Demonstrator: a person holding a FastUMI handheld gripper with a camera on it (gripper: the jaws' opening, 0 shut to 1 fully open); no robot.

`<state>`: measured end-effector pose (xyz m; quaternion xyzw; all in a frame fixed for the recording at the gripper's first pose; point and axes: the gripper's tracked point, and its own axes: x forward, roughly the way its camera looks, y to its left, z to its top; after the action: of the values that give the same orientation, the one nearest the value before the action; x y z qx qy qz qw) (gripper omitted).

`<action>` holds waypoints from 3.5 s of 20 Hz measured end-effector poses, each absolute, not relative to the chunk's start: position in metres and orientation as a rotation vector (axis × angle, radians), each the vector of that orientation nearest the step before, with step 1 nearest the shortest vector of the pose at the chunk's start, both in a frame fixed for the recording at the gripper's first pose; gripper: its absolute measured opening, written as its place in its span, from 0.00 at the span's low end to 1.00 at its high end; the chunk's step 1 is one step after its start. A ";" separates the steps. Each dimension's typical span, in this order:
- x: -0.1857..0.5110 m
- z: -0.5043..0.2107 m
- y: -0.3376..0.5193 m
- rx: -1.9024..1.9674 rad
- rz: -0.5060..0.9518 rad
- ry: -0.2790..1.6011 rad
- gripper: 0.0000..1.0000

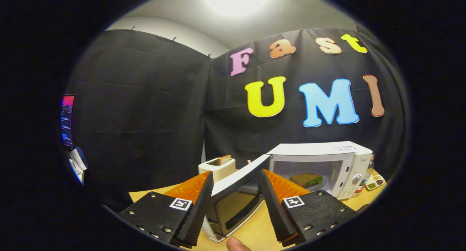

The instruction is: Open the microwave, put the food inside, and close the microwave door.

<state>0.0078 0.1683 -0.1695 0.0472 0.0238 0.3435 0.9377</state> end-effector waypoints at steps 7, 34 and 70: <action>-0.064 -0.197 0.245 0.042 0.866 0.045 0.76; 0.046 -0.276 0.102 -0.005 0.414 0.151 0.01; 0.231 -0.259 -0.044 0.045 -0.065 0.212 0.01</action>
<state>0.2315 -0.0441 -0.2586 0.0223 0.1056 -0.0324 0.9936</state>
